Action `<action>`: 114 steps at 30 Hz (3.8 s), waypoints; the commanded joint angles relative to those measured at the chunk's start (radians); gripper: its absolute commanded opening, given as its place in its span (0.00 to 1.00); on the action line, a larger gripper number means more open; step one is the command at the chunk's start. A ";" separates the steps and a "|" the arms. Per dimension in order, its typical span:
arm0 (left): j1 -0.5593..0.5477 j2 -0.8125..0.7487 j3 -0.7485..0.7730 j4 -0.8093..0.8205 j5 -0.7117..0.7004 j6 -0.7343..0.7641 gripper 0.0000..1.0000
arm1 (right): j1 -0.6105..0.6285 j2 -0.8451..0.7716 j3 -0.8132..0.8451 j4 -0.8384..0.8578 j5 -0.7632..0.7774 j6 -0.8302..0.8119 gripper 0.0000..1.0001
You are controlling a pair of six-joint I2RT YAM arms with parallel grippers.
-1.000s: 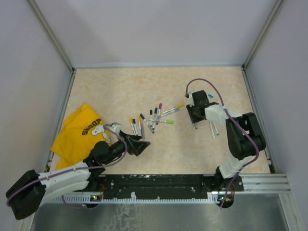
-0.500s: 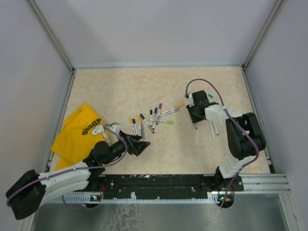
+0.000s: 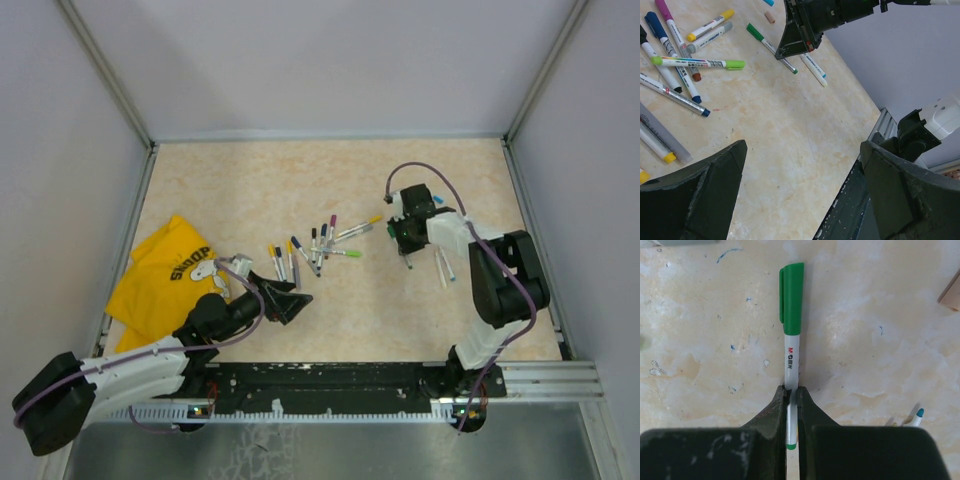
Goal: Open the pen caps
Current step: Pick up the pen from the center of the board, then open the pen cap from the pen.
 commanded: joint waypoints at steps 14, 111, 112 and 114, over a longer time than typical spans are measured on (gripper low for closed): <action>0.004 0.092 0.017 0.177 0.071 -0.033 0.99 | -0.034 -0.137 0.016 -0.072 -0.152 -0.073 0.00; 0.058 0.316 0.022 0.455 0.130 -0.161 0.99 | 0.035 -0.189 0.010 -0.146 -0.603 -0.232 0.00; 0.059 0.320 0.025 0.457 0.131 -0.162 0.99 | 0.034 -0.189 0.010 -0.146 -0.605 -0.232 0.00; 0.060 0.330 0.028 0.461 0.132 -0.163 0.99 | 0.034 -0.190 0.009 -0.144 -0.609 -0.231 0.00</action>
